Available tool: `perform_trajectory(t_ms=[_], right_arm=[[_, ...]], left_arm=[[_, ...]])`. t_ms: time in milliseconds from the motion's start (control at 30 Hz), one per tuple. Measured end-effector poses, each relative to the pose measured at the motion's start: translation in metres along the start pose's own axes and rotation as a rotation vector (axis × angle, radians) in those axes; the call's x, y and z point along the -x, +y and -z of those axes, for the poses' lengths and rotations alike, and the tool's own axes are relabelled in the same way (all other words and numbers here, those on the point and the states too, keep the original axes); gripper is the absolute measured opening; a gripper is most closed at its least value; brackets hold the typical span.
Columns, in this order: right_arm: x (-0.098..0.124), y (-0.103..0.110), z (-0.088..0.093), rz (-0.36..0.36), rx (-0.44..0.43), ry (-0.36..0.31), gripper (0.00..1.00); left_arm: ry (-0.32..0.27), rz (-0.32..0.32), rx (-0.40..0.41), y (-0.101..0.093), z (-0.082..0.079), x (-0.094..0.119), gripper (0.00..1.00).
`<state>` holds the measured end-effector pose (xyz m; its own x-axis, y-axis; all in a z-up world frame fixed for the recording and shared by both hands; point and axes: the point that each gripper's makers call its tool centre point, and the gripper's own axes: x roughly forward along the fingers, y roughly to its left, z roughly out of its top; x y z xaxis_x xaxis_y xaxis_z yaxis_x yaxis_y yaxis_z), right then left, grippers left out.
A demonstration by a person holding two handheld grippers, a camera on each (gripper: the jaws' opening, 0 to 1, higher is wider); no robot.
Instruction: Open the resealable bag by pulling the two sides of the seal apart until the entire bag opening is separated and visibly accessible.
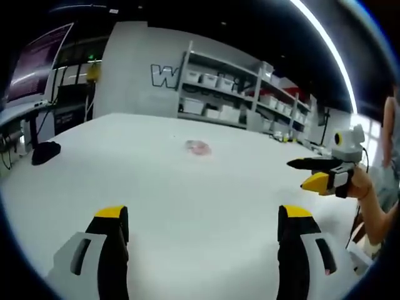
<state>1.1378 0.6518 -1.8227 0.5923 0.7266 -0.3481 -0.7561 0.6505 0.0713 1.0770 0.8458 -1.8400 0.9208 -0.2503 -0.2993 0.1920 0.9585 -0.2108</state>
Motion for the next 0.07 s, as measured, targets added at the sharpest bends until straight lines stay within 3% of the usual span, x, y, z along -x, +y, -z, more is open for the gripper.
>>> perform_trajectory(t_ms=[67], right_arm=[[-0.0006,-0.0019,-0.0005,0.002,0.001,-0.002,0.99]], left_arm=[[-0.002,0.000,0.003,0.0006,0.0005,-0.0007,1.00]])
